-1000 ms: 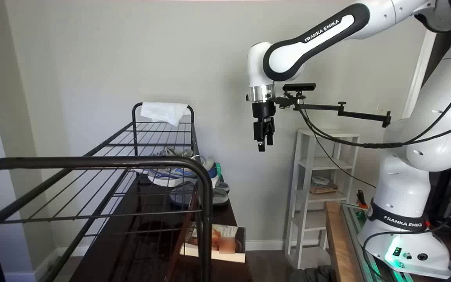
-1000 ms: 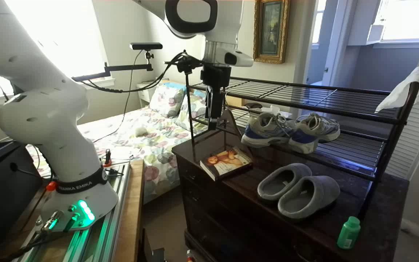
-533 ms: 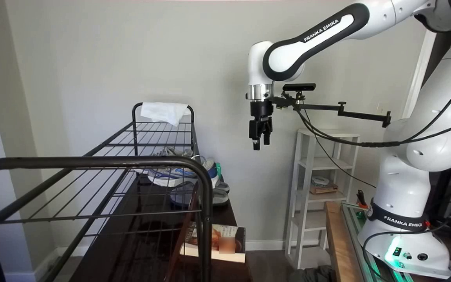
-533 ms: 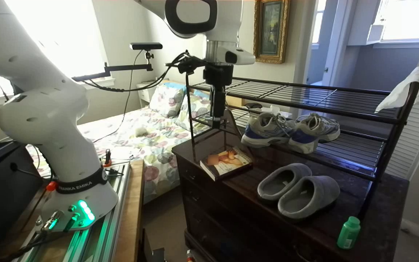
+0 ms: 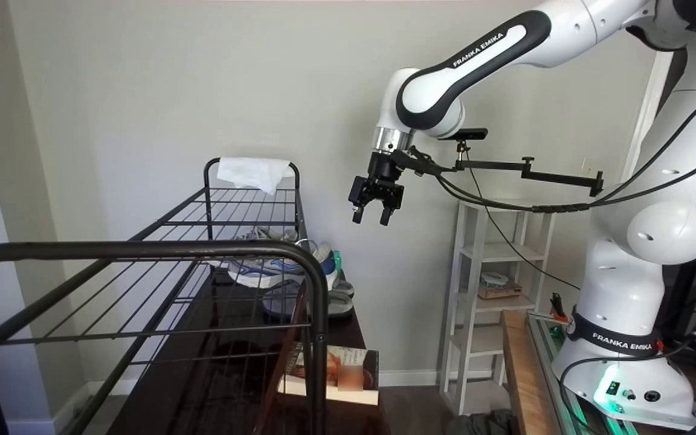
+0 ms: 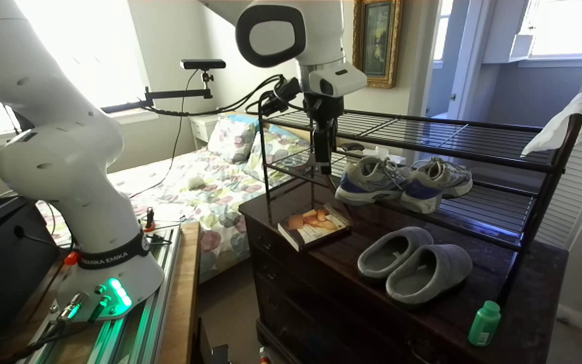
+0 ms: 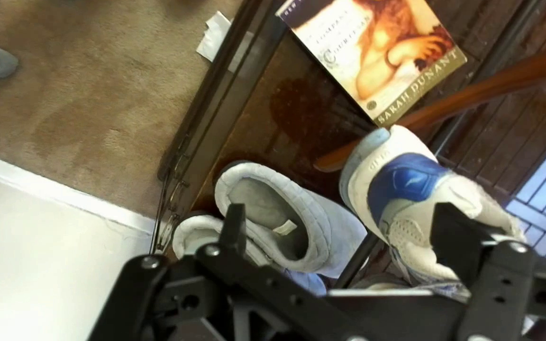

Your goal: Put a shoe on the top stand and put the green bottle in the shoe

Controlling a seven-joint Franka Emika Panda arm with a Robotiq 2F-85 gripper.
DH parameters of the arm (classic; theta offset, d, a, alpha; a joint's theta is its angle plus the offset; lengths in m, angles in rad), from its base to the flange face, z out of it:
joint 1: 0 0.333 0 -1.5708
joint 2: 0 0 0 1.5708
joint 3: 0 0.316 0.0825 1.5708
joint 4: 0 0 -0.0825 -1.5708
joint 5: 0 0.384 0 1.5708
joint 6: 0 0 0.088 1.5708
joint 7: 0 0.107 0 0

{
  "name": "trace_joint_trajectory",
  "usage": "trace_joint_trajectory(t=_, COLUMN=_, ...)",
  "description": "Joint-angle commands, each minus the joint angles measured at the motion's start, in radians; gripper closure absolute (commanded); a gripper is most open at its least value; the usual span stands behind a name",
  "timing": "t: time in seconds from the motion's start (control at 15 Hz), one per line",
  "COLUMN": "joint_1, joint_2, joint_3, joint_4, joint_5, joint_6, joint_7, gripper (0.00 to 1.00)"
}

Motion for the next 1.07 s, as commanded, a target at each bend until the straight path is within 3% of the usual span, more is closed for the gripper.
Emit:
trace_joint_trajectory(t=0.0, joint_1=0.014, joint_2=0.084, joint_3=0.006, joint_4=-0.012, joint_5=0.102, joint_6=0.219, joint_7=0.078, gripper=0.00)
trace_joint_trajectory(t=0.33, joint_1=0.032, joint_2=0.194, joint_3=0.037, joint_4=-0.044, joint_5=0.156, joint_6=0.575, joint_7=0.240, gripper=0.00)
trace_joint_trajectory(t=0.4, joint_1=0.030, joint_2=0.164, joint_3=0.019, joint_4=-0.029, joint_5=0.133, joint_6=0.477, joint_7=0.166, gripper=0.00)
trace_joint_trajectory(t=1.0, joint_1=0.048, joint_2=0.189, joint_3=0.022, joint_4=-0.046, joint_5=0.175, joint_6=0.476, joint_7=0.148, gripper=0.00)
